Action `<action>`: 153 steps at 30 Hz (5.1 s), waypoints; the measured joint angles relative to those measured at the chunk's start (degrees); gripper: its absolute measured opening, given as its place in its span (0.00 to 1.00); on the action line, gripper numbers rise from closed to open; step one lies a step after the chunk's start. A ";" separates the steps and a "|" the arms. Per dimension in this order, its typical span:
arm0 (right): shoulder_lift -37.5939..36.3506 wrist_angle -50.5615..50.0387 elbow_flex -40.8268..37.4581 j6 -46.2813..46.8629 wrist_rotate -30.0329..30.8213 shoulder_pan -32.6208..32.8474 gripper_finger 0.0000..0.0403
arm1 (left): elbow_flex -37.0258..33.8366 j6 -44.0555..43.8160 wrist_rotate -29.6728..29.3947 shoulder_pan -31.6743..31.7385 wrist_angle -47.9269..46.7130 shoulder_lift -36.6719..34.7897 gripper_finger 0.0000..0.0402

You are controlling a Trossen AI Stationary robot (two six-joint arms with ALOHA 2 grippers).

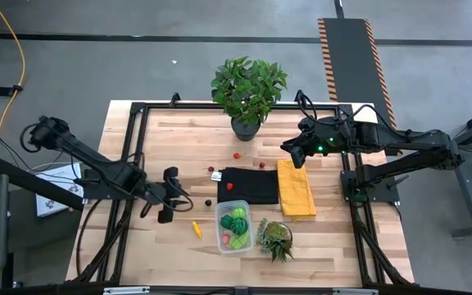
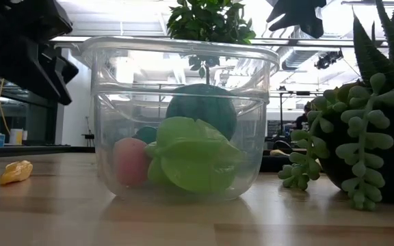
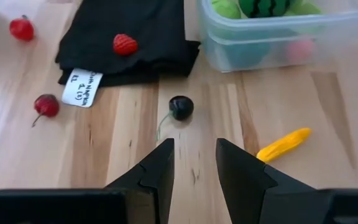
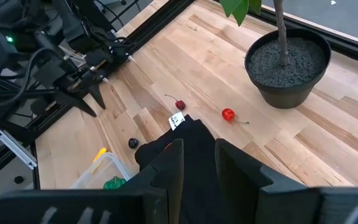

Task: Pick and placing Produce into tupperware
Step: Put the black cherry into the bin

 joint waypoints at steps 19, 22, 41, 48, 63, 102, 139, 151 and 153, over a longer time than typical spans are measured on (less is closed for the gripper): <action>0.00 -0.17 0.00 -0.96 -1.72 0.20 0.21 | 0.00 4.01 8.34 10.62 12.10 12.81 0.50; 0.00 -0.20 0.00 -1.05 -1.95 0.20 0.21 | 0.00 6.83 10.75 11.78 13.85 14.21 0.47; -0.02 -0.39 0.00 -0.93 -2.10 0.20 0.21 | 0.00 14.87 12.39 12.07 23.44 25.09 0.58; -0.02 -0.39 0.00 -0.26 -2.05 0.20 0.21 | 0.00 16.85 12.59 12.07 26.67 27.97 0.62; -0.02 -0.39 0.00 0.00 -1.87 0.20 0.21 | 0.01 20.03 19.26 18.80 29.17 28.83 0.62; -0.02 -0.37 0.00 0.00 -1.04 0.22 0.21 | 0.02 22.27 20.15 18.78 33.01 28.83 0.62; -0.02 -0.37 0.00 0.00 -1.07 0.22 0.21 | 1.99 28.25 25.03 18.80 31.80 33.99 0.62; -0.02 -0.37 -0.02 -0.08 -1.05 0.20 0.21 | 1.99 27.27 25.24 18.80 31.88 33.99 0.54; -0.02 -0.37 -0.01 -0.13 -1.05 0.21 0.21 | 1.99 26.87 25.24 18.79 32.07 33.99 0.49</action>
